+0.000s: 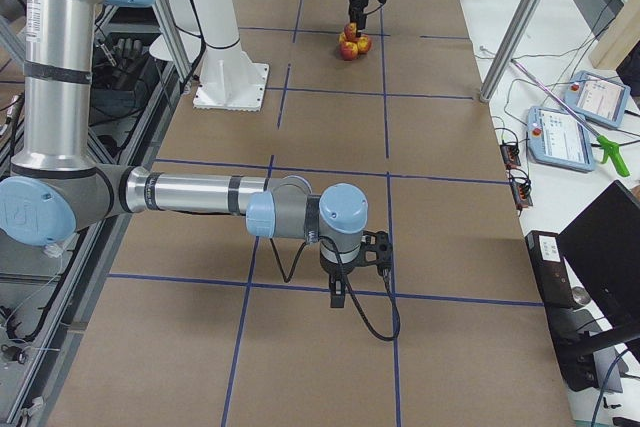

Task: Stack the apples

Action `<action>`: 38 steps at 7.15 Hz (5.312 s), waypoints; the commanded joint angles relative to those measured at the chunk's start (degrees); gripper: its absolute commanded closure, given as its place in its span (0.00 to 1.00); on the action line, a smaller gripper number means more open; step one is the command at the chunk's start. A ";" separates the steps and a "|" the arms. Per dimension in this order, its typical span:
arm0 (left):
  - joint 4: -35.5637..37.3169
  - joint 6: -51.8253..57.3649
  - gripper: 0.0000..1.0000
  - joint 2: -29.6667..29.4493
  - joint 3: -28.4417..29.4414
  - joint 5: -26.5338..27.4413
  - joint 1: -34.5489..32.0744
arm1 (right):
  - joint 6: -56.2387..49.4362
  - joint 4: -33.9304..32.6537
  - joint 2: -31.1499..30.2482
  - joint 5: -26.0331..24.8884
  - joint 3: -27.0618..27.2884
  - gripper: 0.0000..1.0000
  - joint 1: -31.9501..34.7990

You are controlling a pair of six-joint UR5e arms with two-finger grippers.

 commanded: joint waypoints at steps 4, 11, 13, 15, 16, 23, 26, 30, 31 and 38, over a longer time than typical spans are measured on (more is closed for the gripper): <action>0.07 12.14 0.01 7.90 -6.51 0.26 -9.51 | 0.00 0.00 0.00 0.00 0.00 0.00 0.00; 0.16 69.86 0.01 32.01 -5.95 -0.35 -40.16 | 0.00 0.00 0.00 0.00 0.00 0.00 0.00; 1.46 73.72 0.02 30.97 -1.28 -0.87 -48.63 | 0.00 0.00 0.00 0.00 0.00 0.00 0.00; 13.63 78.00 0.03 25.46 -1.00 -3.25 -49.01 | 0.00 0.00 0.00 0.00 0.00 0.00 0.00; 14.65 79.60 0.02 25.51 -1.52 -3.34 -49.10 | 0.00 0.00 0.00 0.00 0.00 0.00 0.00; 14.66 79.53 0.00 26.30 -2.84 -3.52 -49.19 | 0.00 0.00 0.00 0.00 0.00 0.00 0.00; 14.49 79.53 0.00 26.22 -3.81 -3.60 -49.19 | 0.00 0.00 0.00 0.00 0.00 0.00 0.00; 14.31 79.26 0.00 26.03 -4.77 -3.52 -49.10 | 0.00 0.00 0.00 0.00 0.00 0.00 0.00; 13.79 79.09 0.00 25.52 -4.61 -3.60 -49.01 | 0.00 0.00 0.00 0.00 0.00 0.00 0.00; 14.22 79.53 0.00 23.68 -1.52 -14.42 -48.22 | 0.00 0.00 0.00 0.00 0.00 0.00 0.00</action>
